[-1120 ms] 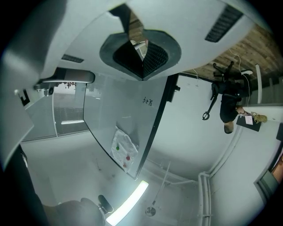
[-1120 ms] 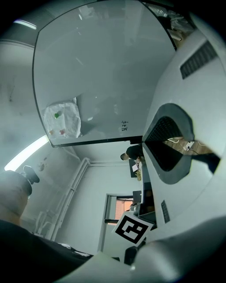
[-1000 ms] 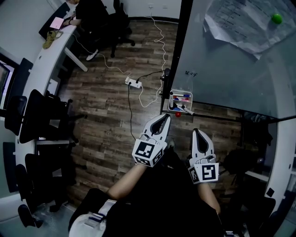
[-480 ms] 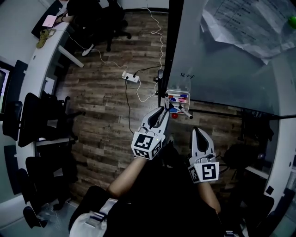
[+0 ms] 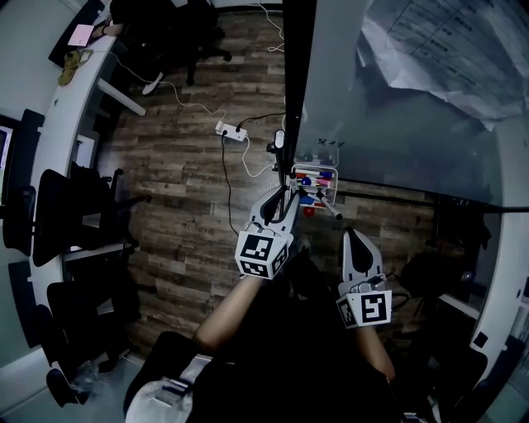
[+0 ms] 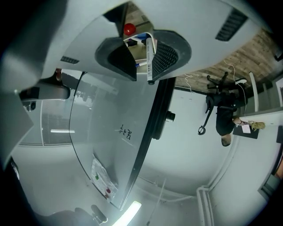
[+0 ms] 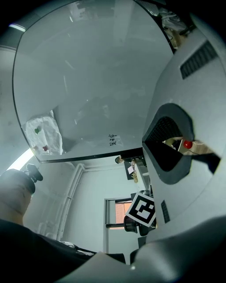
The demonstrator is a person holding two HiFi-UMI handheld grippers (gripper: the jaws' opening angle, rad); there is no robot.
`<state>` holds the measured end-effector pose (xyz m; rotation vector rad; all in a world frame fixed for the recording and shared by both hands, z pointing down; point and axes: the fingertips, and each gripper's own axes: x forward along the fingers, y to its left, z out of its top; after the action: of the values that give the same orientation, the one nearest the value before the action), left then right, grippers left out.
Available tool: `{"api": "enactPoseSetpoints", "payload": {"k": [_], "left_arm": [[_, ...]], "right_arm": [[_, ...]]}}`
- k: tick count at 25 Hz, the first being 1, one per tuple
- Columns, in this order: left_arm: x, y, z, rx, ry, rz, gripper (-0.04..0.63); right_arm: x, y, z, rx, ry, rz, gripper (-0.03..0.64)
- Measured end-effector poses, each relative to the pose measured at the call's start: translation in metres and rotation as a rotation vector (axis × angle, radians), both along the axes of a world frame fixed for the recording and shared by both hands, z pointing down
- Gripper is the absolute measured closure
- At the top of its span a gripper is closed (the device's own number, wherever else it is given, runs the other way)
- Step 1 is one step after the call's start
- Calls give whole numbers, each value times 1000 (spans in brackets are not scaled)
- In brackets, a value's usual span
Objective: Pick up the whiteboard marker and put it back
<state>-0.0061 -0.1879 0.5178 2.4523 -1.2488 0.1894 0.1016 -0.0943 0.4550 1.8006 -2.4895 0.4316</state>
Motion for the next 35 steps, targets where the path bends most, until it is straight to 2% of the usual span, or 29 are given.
{"api": "enactPoseSetpoints", "payload": {"k": [11,20,23,25,35], "left_arm": [[5,-22,24,-53,-44,-9,471],[12,-27,33,-69,-43,0,470],[10,-28,30,-53,-48,-18,483],[8,-29,29,-46,-46,-29,523],[5,-27,27,-44,-29,-36,526]], "right_arm": [[8,-15,10,-26,-4,-3,603],[14,-18,14,-42,-2,13,603],[15,-19,14,-42,-1,16,603],[15,-20,14,-43,-2,18,603],[11,-20,15,-44,-2,13,603]]}}
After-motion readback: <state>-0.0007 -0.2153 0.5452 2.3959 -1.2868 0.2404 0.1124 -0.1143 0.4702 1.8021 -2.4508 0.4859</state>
